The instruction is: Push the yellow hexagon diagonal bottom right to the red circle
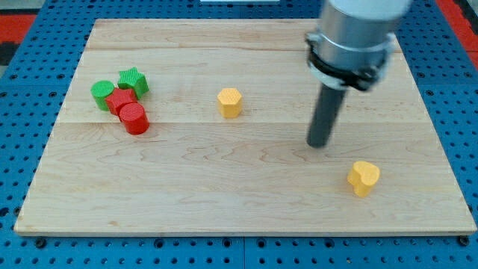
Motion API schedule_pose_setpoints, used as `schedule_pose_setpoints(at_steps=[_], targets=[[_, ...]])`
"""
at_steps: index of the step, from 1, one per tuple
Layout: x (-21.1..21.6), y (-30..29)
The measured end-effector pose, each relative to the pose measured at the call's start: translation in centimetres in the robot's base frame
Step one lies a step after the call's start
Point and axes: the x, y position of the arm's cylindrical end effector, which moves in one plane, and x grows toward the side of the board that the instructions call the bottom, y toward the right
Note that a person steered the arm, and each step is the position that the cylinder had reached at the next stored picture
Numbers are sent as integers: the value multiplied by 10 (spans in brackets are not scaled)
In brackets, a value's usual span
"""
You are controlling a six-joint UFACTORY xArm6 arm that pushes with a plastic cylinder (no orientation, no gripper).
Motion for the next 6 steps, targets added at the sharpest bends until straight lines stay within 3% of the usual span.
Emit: schedule_pose_setpoints(at_steps=[1,2,4,5,6], targets=[[-73,-9],[-89,-77],[-48,-99],[-52,-156],[-31,-150]])
